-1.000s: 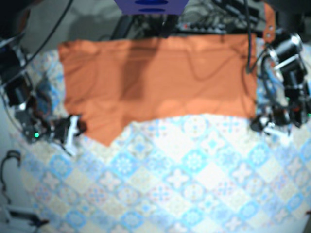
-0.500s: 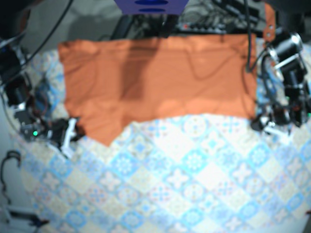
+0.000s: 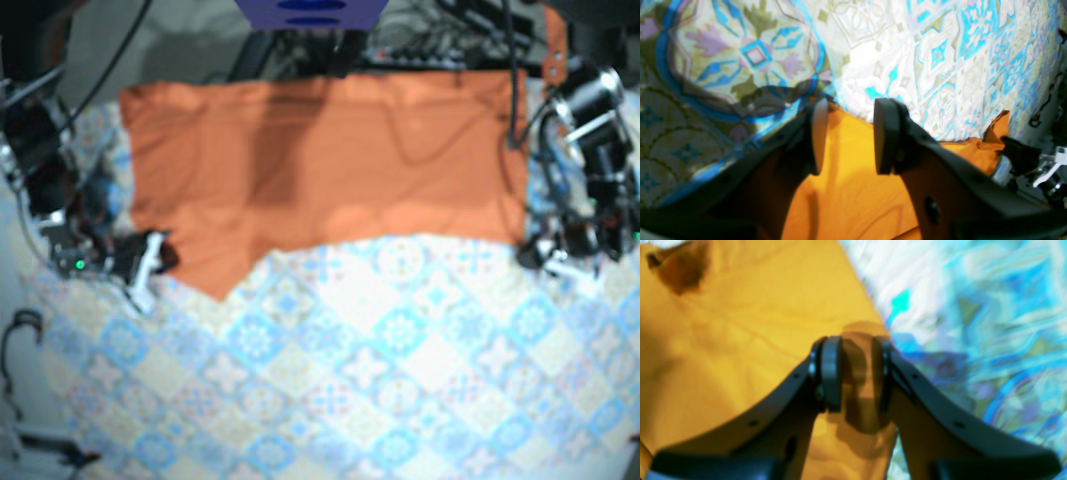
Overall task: Fold the T-shirt properly
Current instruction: 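Move both grippers down to the shirt's hem corners, then close both grippers on the orange shirt's hem corners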
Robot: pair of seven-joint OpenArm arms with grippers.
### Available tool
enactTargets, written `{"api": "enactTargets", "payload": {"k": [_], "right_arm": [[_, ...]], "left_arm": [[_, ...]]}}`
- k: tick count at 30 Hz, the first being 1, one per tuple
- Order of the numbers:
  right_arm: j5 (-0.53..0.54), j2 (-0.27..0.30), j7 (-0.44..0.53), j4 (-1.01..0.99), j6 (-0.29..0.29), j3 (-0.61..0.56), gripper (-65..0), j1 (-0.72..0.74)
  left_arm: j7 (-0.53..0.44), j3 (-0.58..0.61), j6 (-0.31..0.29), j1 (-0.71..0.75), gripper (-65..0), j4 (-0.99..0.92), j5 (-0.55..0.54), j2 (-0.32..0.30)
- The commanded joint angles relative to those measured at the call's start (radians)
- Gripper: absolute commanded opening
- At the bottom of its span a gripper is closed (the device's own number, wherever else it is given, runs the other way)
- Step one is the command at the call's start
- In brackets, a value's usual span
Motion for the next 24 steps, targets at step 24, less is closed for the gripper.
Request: {"api": "enactTargets", "payload": {"k": [24], "right_arm": [[0.0,0.003,0.049,-0.079,-0.005,0.007,-50.3,0.107]], "left_arm": [[-0.002,-0.002,-0.003,0.016,-42.1,0.015,-0.073,-0.034]]}}
